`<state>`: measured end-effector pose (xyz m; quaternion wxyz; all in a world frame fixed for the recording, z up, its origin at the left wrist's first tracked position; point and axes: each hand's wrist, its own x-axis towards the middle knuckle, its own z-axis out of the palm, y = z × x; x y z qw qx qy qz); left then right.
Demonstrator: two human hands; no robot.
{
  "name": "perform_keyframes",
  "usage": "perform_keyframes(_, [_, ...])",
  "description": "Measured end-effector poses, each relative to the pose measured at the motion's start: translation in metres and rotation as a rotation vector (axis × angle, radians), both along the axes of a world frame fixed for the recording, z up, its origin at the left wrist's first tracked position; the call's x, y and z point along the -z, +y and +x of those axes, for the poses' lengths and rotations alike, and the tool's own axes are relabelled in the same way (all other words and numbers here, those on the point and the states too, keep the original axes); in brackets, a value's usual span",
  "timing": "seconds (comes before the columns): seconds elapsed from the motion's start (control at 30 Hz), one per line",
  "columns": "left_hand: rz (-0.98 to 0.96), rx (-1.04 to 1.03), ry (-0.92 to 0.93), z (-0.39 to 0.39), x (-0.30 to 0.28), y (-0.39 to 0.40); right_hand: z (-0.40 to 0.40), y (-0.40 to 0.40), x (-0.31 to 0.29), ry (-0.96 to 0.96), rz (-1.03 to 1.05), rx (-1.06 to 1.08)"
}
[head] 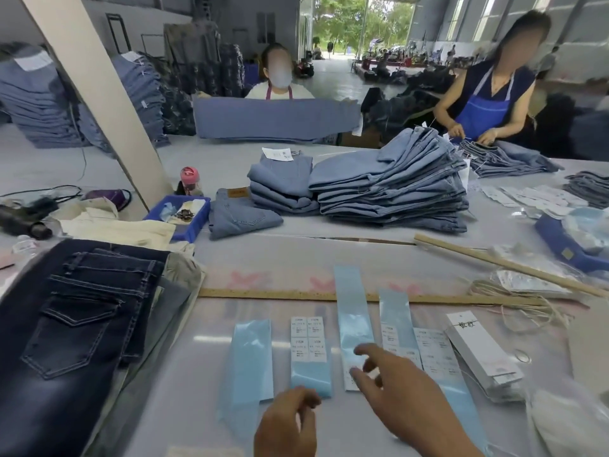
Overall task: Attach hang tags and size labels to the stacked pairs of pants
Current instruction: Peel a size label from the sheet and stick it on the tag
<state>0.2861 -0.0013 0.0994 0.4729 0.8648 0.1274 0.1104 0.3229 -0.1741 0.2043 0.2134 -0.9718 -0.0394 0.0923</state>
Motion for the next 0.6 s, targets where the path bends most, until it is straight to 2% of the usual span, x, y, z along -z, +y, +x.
perform_keyframes(0.03, [0.028, 0.049, -0.032, 0.016, -0.008, -0.012, 0.023, 0.006, 0.009, -0.004, 0.056, 0.042])
perform_keyframes(0.13, [0.073, 0.247, 0.044, 0.063, -0.015, -0.038, 0.066, 0.012, 0.063, 0.014, 0.192, 0.199])
perform_keyframes(0.23, [0.122, 0.365, 0.095, 0.098, 0.014, -0.052, 0.059, -0.01, 0.12, 0.138, 0.236, 0.304])
perform_keyframes(0.3, [0.173, 0.42, 0.104, 0.11, 0.034, -0.061, 0.054, -0.029, 0.145, 0.193, 0.195, 0.268])
perform_keyframes(0.47, [0.252, 0.537, 0.077, 0.116, 0.086, -0.07, 0.068, -0.04, 0.168, -0.047, 0.212, 0.264])
perform_keyframes(0.57, [0.428, 0.609, -0.117, 0.127, 0.104, -0.071, 0.078, -0.044, 0.181, -0.123, 0.243, 0.333])
perform_keyframes(0.6, [0.455, 0.637, -0.126, 0.129, 0.107, -0.069, 0.08, -0.048, 0.186, -0.15, 0.238, 0.349])
